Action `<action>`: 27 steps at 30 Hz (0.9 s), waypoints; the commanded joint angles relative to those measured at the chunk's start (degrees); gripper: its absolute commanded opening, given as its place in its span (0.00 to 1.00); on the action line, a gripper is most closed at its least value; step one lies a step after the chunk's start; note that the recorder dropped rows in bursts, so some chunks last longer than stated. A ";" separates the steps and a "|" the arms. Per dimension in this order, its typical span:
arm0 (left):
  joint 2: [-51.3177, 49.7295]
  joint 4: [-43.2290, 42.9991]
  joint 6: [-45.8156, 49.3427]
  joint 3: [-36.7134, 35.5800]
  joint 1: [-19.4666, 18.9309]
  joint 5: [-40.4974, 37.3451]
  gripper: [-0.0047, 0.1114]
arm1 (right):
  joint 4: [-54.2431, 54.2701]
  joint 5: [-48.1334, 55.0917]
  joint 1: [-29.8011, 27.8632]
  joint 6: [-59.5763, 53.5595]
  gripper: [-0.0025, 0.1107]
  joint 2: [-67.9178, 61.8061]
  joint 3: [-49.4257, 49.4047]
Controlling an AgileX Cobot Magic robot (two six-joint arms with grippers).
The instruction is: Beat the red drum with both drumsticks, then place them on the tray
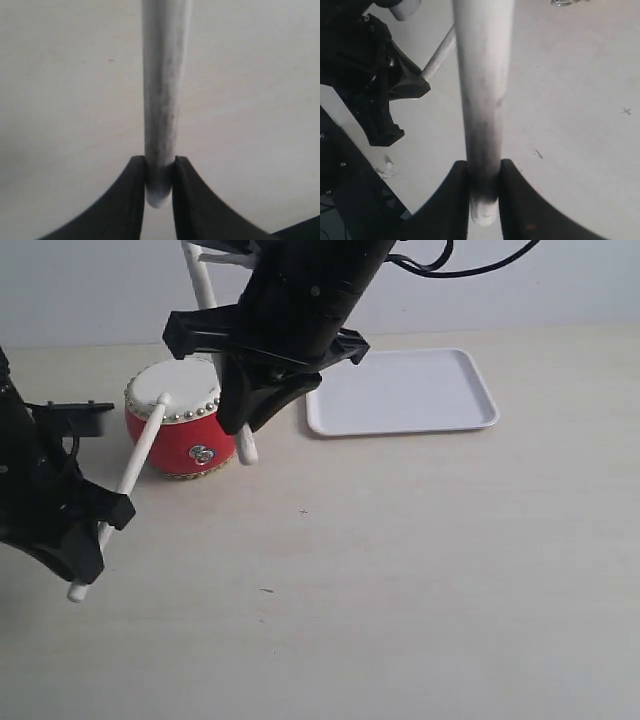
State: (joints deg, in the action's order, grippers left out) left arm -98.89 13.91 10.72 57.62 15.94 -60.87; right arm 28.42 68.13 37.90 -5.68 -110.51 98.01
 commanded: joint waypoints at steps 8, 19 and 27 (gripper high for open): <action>13.01 0.19 0.97 -0.14 -0.02 -4.66 0.04 | 8.33 -0.28 0.14 -4.77 0.02 -18.25 0.16; 15.68 -1.70 0.97 -0.14 -0.02 -0.51 0.04 | 8.45 1.83 0.14 -6.04 0.02 -10.71 0.16; 0.09 -1.35 0.97 -0.14 -0.02 4.16 0.04 | 8.19 -0.84 0.14 -6.20 0.02 3.16 0.16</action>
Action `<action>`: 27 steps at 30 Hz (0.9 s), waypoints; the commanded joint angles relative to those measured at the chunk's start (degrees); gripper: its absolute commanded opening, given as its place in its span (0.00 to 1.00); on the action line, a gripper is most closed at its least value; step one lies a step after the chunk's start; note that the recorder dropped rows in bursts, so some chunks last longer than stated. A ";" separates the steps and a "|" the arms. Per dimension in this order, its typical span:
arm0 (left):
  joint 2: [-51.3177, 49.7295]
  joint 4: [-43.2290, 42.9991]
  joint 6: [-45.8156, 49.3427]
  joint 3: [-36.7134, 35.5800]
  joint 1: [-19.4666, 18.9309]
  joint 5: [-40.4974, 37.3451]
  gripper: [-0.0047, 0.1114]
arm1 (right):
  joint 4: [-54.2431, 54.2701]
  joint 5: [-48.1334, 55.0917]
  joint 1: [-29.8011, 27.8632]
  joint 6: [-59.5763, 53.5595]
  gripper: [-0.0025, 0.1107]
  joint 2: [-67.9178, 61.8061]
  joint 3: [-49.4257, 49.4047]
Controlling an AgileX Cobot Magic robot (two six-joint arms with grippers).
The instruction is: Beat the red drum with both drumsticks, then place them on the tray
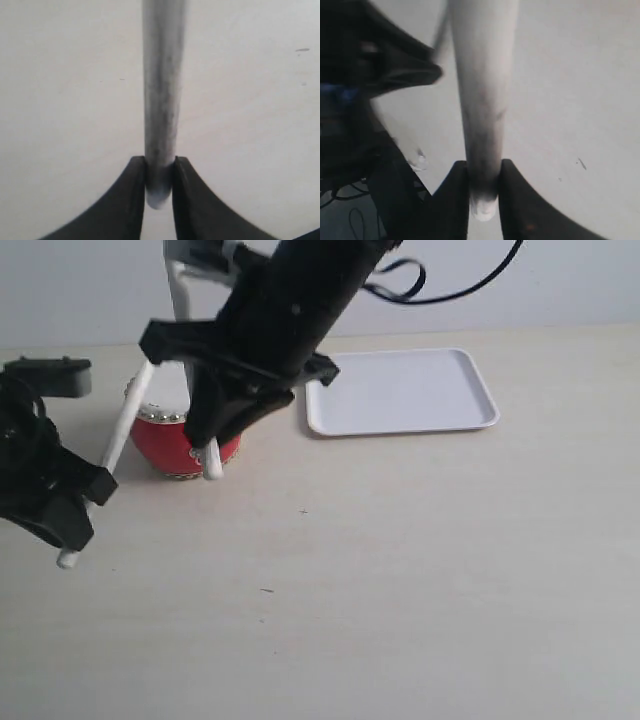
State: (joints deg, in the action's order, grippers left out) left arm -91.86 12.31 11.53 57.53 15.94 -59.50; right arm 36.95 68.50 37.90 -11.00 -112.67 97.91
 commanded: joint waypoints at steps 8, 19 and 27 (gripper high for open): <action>-9.50 1.05 0.01 -0.05 -0.02 1.20 0.04 | -2.63 -4.62 0.14 -1.43 0.02 4.24 0.26; 8.89 1.05 -0.25 -0.05 -0.02 -5.32 0.04 | 11.37 -2.75 0.14 -3.13 0.02 -19.18 2.00; 16.14 1.05 -1.52 -0.05 -0.02 -2.80 0.04 | 11.16 1.47 0.14 -1.69 0.02 -19.02 9.00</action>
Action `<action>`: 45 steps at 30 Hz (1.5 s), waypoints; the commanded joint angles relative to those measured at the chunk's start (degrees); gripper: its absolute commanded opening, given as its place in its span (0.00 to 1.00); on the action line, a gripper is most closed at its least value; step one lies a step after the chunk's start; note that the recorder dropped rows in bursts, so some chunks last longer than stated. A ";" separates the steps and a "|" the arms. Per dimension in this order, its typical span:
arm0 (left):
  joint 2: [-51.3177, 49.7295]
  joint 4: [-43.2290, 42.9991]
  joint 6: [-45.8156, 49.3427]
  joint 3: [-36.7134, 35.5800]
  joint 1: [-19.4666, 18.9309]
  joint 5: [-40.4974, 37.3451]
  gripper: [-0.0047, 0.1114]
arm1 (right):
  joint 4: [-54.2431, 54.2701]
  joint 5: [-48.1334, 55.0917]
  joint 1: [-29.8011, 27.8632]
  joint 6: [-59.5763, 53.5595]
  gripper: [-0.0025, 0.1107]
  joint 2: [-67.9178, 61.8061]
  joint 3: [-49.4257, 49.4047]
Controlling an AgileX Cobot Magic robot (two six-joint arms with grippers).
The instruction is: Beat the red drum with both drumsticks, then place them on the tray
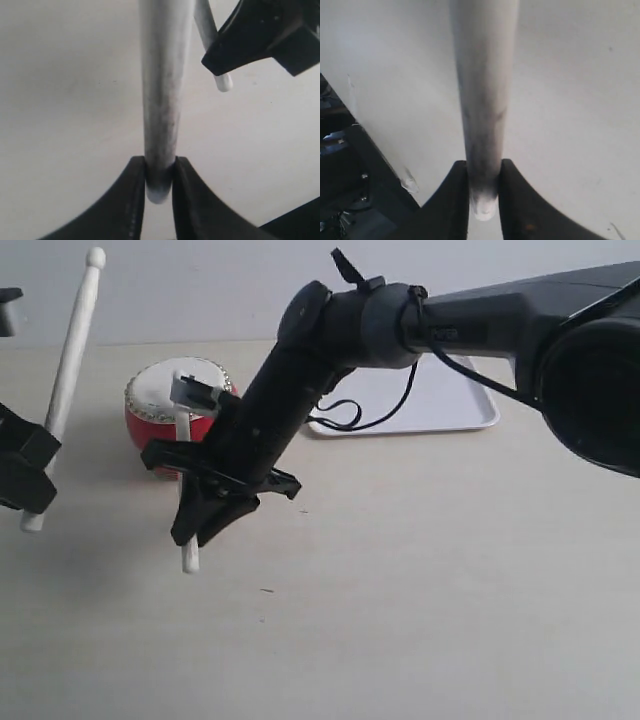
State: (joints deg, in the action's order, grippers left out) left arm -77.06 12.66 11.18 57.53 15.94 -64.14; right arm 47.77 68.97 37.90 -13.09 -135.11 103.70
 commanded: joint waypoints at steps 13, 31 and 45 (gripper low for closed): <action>-21.43 1.33 -0.94 -0.05 -0.02 7.83 0.04 | -8.36 1.00 0.14 1.78 0.02 23.78 4.63; -16.12 4.54 0.41 -0.05 -0.02 -0.73 0.04 | -11.66 1.00 0.14 1.81 0.02 5.67 4.63; 9.98 1.46 -5.47 -0.05 -0.02 -3.54 0.04 | -4.39 1.00 0.14 1.70 0.02 7.53 4.63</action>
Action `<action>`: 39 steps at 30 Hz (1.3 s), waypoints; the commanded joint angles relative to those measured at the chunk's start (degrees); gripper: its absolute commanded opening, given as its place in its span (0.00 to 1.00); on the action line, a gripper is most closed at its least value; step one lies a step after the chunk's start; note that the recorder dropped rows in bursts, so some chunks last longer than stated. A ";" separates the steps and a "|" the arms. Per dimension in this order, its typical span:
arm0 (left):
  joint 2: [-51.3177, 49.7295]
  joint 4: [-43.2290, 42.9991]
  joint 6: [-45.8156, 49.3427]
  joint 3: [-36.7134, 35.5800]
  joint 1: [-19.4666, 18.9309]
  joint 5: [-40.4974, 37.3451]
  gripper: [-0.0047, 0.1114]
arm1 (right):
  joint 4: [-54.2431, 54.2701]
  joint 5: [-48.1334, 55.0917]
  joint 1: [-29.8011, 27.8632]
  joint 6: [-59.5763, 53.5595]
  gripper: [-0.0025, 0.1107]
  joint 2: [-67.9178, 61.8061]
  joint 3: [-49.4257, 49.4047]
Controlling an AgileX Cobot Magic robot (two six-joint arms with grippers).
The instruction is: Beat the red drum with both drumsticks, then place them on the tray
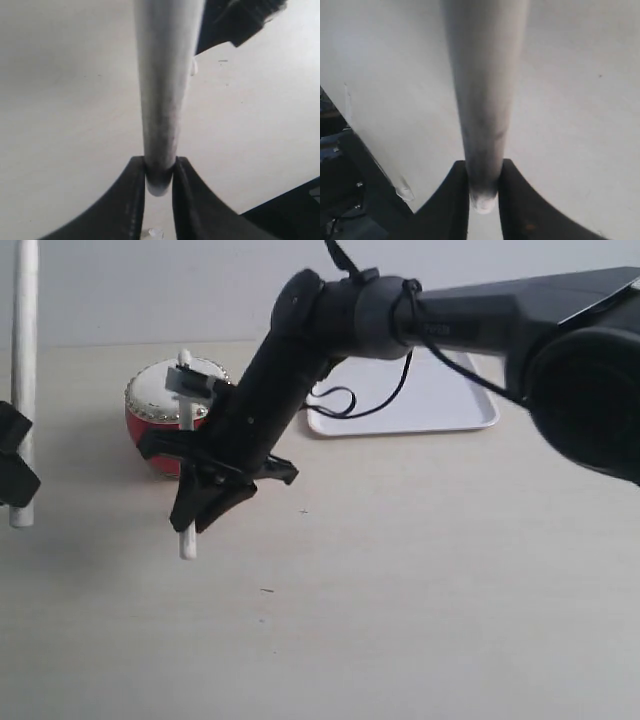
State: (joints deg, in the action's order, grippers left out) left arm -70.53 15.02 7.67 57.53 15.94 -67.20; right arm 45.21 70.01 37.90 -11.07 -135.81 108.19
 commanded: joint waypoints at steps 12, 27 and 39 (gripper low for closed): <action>8.79 5.46 -2.32 -0.05 -0.02 2.42 0.04 | -16.91 -0.04 -11.69 -1.30 0.02 24.46 0.14; 9.16 7.34 -2.32 -0.05 -0.02 6.12 0.04 | -2.87 -21.50 -28.63 24.69 0.02 5.63 0.14; 9.16 9.19 -2.17 -0.05 -0.02 6.06 0.04 | 28.68 -35.76 -25.63 26.96 0.02 -3.25 0.14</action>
State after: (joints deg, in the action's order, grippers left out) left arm -61.63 23.52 5.56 57.53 15.94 -60.35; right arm 65.56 38.93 10.83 15.04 -138.41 108.19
